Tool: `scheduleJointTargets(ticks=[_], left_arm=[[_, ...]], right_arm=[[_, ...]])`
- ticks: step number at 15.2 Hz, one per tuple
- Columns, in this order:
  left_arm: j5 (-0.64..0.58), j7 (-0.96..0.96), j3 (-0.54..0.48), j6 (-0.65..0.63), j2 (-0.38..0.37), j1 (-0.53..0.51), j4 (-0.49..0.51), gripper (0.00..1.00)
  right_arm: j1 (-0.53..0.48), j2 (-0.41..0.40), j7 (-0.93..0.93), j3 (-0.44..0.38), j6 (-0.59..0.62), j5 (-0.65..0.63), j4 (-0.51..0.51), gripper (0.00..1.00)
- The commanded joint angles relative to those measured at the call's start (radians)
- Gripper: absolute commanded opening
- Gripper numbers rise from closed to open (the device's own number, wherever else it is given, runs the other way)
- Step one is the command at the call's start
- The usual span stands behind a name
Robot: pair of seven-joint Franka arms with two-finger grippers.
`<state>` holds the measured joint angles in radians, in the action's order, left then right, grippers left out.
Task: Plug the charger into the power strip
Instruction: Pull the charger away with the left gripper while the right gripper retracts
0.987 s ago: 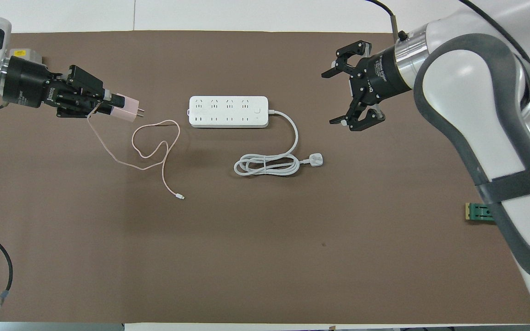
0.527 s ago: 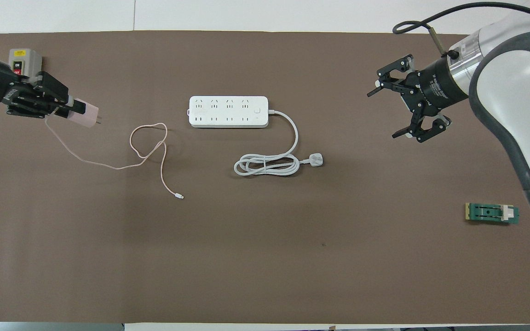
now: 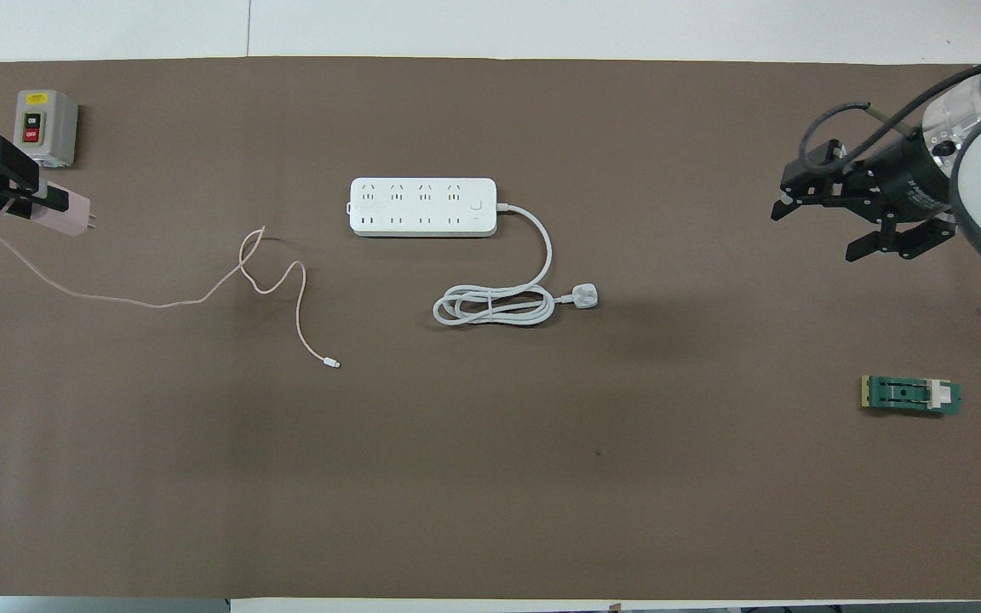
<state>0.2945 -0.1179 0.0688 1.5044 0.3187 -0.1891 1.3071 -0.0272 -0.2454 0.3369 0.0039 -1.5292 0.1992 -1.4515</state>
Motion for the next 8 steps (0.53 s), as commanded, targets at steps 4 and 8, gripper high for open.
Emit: scheduleJointTargets(ticks=[4, 8], left_arm=[[-0.133, -0.305, 0.008, -0.038, -0.018, 0.025, -0.019, 0.0], [-0.14, -0.817, 0.006, 0.018, -0.015, 0.114, -0.02, 0.0]], right_arm=[[-0.031, 0.162, -0.37, 0.01, 0.014, -0.181, -0.091, 1.0], [-0.03, 0.288, -0.387, 0.01, 0.03, -0.234, -0.193, 1.0]])
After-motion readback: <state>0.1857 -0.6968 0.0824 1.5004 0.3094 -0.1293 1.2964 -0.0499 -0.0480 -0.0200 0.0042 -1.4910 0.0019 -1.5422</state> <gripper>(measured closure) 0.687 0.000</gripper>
